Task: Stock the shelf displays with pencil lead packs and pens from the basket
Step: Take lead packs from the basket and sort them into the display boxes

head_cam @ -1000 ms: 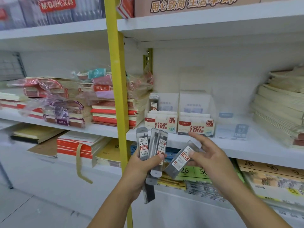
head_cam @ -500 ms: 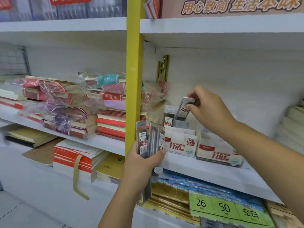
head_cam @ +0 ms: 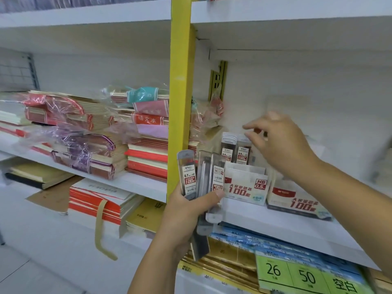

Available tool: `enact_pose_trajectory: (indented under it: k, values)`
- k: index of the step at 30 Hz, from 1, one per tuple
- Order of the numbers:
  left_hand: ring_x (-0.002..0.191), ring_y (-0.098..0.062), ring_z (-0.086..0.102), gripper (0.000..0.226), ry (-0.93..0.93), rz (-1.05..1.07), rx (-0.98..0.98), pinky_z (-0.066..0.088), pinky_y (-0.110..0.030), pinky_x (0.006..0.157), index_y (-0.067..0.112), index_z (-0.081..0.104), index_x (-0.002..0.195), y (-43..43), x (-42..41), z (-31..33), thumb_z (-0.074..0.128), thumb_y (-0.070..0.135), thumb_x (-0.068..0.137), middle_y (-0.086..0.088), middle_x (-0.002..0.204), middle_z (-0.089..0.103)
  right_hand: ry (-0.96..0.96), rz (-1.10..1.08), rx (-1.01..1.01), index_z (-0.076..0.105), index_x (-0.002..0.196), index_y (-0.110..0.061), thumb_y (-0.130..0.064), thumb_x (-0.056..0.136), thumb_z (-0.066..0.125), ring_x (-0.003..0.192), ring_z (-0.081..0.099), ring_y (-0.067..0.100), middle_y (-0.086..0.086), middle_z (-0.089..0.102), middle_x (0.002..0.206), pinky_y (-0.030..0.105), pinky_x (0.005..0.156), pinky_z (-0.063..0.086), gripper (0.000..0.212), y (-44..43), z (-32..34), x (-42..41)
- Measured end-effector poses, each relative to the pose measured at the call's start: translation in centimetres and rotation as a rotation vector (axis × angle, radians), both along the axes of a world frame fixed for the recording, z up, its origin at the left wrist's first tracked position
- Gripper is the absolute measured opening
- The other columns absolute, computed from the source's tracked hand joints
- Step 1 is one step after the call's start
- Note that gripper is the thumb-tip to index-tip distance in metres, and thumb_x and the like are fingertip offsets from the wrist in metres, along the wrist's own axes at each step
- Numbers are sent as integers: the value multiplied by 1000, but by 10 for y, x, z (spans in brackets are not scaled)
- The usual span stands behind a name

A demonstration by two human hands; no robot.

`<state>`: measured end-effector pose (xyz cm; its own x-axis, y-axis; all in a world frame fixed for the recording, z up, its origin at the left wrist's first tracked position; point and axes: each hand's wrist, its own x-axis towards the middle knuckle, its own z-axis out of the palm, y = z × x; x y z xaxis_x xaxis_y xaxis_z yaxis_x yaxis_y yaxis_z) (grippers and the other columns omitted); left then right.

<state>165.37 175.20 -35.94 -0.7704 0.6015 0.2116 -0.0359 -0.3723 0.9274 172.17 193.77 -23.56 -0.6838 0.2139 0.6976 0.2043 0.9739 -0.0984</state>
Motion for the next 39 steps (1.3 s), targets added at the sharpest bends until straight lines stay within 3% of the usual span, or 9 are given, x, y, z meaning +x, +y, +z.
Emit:
enact_pose_trajectory:
  k: [3, 7, 14, 18, 22, 26, 31, 35, 39]
  values:
    - [88, -21, 77, 41, 3, -52, 20, 60, -27, 67, 38, 76, 95, -2, 5, 2, 91, 31, 58, -1, 102, 79, -151, 255, -440, 57, 122, -44, -44, 87, 60, 73, 60, -11, -24, 61, 92, 9, 60, 42, 35, -35, -21, 24]
    - [90, -26, 76, 46, 22, -83, 17, 60, -31, 69, 32, 75, 99, -5, 11, 3, 91, 34, 56, -7, 105, 78, -140, 443, -896, 60, 121, -30, -26, 85, 72, 60, 65, 5, -11, 69, 76, 14, 54, 47, 37, -49, -42, 34]
    - [91, -25, 76, 53, -9, -54, 22, 59, -31, 69, 32, 78, 93, -16, 15, -1, 98, 35, 44, -7, 104, 78, 82, 499, -1134, 55, 107, -9, -11, 88, 68, 66, 71, 21, 9, 75, 83, 19, 57, 54, 23, -45, -60, 60]
    - [72, -21, 75, 72, -51, 4, 48, 57, -25, 56, 19, 70, 105, -21, 17, 1, 99, 27, 40, -8, 94, 79, 178, 514, -1184, 56, 110, -16, -7, 87, 68, 73, 73, 29, 10, 75, 90, 27, 65, 60, 28, -48, -65, 70]
    - [79, -21, 77, 64, -51, 54, 75, 58, -26, 58, 20, 67, 109, -24, 23, 4, 95, 22, 52, -7, 97, 79, 87, 497, -1159, 66, 105, -27, -4, 86, 68, 74, 74, 27, 5, 76, 92, 30, 67, 61, 30, -53, -65, 78]
    - [80, -22, 77, 46, -48, 55, 81, 58, -25, 58, 25, 71, 103, -28, 20, 5, 85, 21, 59, -5, 94, 79, -177, 382, -858, 69, 81, -29, -23, 77, 80, 82, 70, 9, -9, 74, 89, 29, 75, 58, 13, -50, -54, 80]
    - [74, -19, 76, 34, -73, 83, 87, 57, -26, 57, 34, 75, 90, -24, 18, 3, 90, 26, 61, -3, 89, 78, -384, 436, -741, 62, 110, -48, -18, 82, 75, 80, 67, 5, -14, 68, 92, 27, 72, 58, 43, -50, -40, 78]
    - [64, -12, 70, 26, -62, 125, 64, 53, -22, 53, 36, 72, 93, -18, 12, 1, 85, 22, 76, -2, 76, 73, -74, 424, -754, 34, 130, -66, -8, 87, 67, 79, 71, 4, -12, 61, 103, 16, 56, 55, 79, -30, -14, 69]
    - [64, -11, 71, 31, -31, 139, 47, 53, -21, 54, 33, 68, 105, -11, 8, -1, 83, 21, 80, 0, 76, 74, 177, 338, -543, 45, 121, -57, -8, 88, 68, 81, 68, -2, -16, 61, 104, 9, 62, 51, 63, -10, 5, 44]
